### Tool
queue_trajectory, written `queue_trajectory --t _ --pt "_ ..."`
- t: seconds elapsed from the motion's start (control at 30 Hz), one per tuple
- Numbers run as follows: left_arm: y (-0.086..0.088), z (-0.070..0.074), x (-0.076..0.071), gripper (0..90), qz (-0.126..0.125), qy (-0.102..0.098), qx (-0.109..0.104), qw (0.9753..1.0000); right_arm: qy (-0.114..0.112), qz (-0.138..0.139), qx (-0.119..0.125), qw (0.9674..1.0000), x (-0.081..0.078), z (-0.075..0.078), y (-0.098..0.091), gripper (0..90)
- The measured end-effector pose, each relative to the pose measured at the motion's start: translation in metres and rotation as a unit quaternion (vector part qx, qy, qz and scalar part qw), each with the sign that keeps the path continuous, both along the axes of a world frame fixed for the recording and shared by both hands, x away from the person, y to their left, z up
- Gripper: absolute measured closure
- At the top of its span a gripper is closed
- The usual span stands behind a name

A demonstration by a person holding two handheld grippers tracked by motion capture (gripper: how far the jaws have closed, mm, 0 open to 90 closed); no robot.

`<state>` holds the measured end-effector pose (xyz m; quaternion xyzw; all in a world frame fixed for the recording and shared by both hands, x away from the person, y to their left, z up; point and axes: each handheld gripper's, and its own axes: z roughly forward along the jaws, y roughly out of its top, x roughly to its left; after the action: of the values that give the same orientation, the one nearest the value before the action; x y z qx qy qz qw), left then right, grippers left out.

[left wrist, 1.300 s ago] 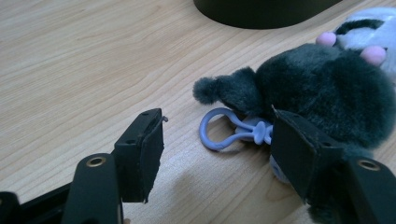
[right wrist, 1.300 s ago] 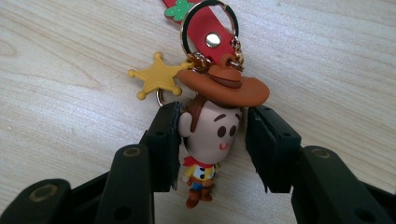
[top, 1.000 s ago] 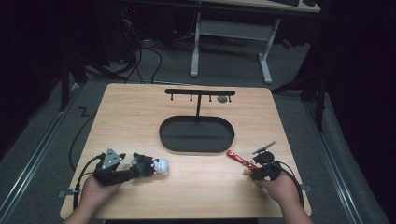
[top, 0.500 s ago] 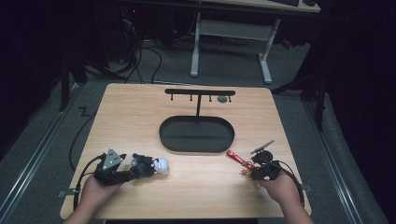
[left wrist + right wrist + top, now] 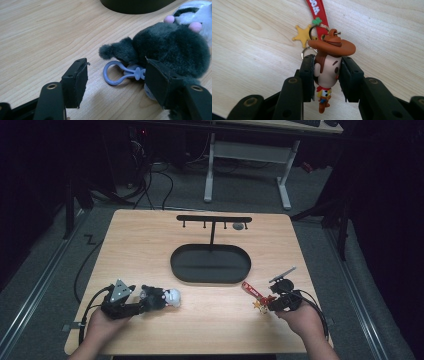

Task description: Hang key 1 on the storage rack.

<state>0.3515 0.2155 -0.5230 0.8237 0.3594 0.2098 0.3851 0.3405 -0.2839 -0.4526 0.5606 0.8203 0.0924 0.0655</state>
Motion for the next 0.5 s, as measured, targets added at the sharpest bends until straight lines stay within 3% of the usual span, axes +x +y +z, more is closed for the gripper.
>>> queue_trajectory --t 0.17,0.5 --pt "0.0 0.0 0.0 35.4 -0.002 0.002 0.001 1.0 0.001 -0.001 0.001 1.0 -0.001 0.011 0.004 66.5" --pt "-0.001 -0.002 0.001 35.4 -0.005 0.005 0.001 1.0 -0.022 -0.001 0.02 0.9996 0.0 0.045 0.012 66.5"
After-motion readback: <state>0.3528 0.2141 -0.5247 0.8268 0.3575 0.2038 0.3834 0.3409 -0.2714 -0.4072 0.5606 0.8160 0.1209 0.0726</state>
